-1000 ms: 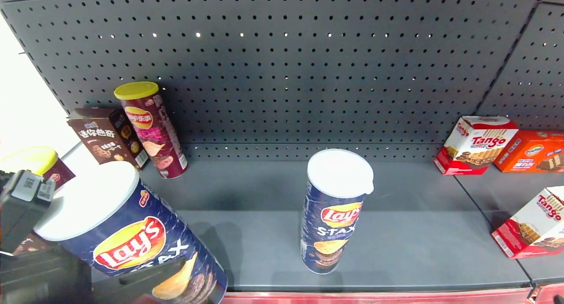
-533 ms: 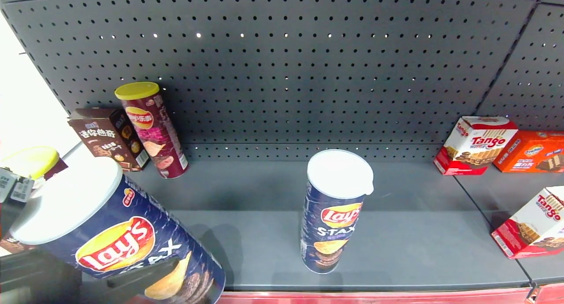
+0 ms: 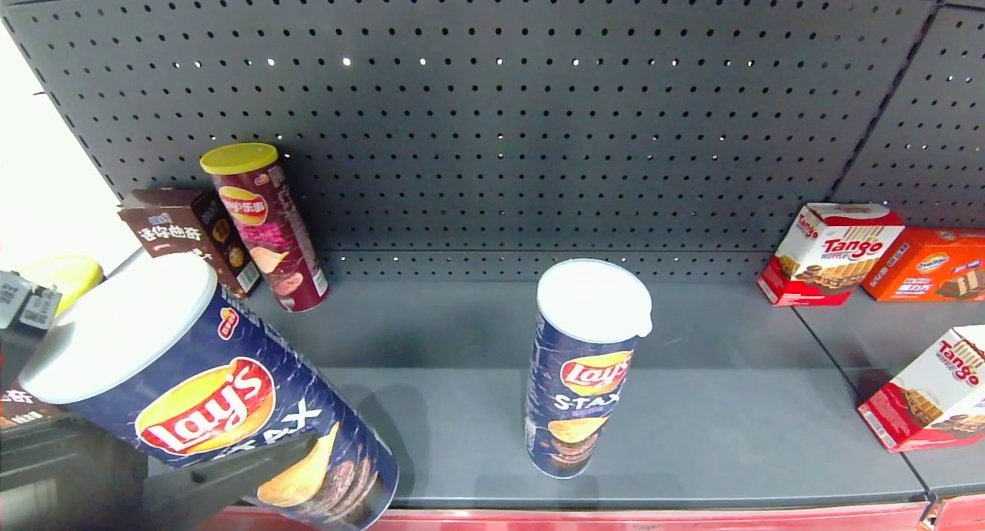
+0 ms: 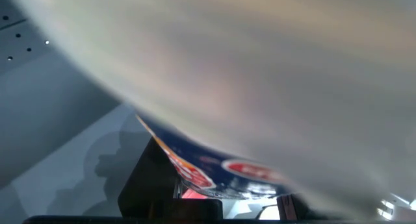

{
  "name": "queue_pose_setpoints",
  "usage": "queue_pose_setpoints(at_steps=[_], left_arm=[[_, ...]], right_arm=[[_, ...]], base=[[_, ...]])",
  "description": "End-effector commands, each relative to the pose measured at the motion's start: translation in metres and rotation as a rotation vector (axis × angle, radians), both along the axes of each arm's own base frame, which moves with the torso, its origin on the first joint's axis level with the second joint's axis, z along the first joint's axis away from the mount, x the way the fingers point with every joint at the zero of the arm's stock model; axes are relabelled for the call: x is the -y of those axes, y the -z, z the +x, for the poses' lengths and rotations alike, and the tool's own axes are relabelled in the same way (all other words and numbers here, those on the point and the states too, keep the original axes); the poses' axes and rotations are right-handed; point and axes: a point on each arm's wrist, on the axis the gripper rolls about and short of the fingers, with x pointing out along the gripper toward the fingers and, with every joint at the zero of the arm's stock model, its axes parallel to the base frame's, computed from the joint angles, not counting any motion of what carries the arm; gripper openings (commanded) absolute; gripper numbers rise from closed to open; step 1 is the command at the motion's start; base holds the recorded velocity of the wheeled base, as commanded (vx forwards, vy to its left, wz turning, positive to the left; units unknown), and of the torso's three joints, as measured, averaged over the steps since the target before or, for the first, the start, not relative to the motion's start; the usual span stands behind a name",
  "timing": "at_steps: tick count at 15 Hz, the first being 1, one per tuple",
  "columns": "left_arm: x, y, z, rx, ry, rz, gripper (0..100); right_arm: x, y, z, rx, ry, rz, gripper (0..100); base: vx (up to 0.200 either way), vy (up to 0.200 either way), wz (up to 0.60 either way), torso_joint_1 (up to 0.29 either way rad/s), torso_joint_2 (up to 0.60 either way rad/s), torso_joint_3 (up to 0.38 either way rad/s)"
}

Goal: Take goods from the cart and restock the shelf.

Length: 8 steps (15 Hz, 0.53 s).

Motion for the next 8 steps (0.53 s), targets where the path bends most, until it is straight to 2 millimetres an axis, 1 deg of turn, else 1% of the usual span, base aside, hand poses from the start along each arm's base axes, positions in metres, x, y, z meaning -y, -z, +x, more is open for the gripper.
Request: queue_pose_setpoints(at_steps=[1,4,5,6,7,8], left_arm=[[0.0015,-0.0035,0.0050,0.003,-0.004,0.000,0],[0.0023,-0.0045,0.0072,0.001,-0.004,0.000,0],[0.0023,-0.0036,0.0070,-0.001,-0.004,0.001,0],[0.0027,-0.0036,0.0076,-0.003,-0.001,0.001,0],[0.0034,-0.0028,0.0087,-0.009,0.001,0.004,0],[0.0043,-0.0024,0.0098,-0.012,0.004,0.006,0]], right_arm=[[0.0005,0.0001,0.0004,-0.003,0.018,0.018,100],[0.0004,0.0003,0.0017,0.025,0.033,0.024,100],[0.0005,0.0008,0.0013,0.013,0.043,0.004,100],[-0.0008,-0.0002,0.0043,-0.040,0.029,-0.010,100],[-0.0027,-0.0005,0.0051,-0.056,-0.100,-0.016,100],[-0.0042,-0.0001,0.0037,-0.044,-0.324,-0.031,100]], base=[[0.000,0.000,0.00,0.000,0.00,0.000],[0.000,0.000,0.00,0.000,0.00,0.000],[0.000,0.000,0.00,0.000,0.00,0.000],[0.000,0.000,0.00,0.000,0.00,0.000],[0.000,0.000,0.00,0.000,0.00,0.000],[0.000,0.000,0.00,0.000,0.00,0.000]])
